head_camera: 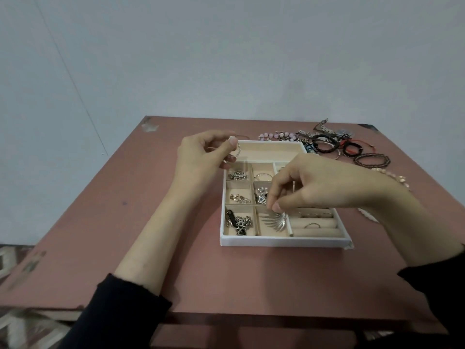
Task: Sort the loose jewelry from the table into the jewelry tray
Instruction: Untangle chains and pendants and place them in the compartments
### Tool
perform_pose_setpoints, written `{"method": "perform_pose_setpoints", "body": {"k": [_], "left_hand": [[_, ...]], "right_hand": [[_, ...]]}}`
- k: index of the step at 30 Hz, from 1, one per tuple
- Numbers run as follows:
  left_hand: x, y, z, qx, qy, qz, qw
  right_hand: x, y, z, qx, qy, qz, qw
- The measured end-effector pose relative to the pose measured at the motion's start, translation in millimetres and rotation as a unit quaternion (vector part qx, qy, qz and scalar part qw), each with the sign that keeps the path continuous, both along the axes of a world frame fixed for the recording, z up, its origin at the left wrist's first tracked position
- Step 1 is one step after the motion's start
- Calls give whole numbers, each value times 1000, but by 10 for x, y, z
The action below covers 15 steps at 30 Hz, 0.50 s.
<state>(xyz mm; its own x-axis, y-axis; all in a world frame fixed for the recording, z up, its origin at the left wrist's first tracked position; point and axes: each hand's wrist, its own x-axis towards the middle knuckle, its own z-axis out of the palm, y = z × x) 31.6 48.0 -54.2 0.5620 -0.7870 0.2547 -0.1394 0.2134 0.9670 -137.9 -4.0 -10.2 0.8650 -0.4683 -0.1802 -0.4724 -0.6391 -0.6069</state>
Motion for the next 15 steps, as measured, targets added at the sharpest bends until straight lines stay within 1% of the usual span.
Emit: {"method": "perform_pose_setpoints", "body": {"k": [4,12,15], "left_hand": [[-6,0,8,-4,13,-6,1000],[23,-14,-22,6,-2,-1,1000],[36,-24,-30,10,-9,2,1000]], "right_hand": [[25,47,13,-20,12,8,1000],[86,47,-97,-71,51,9,996],[84,21,-136,-77,37,5,996]]}}
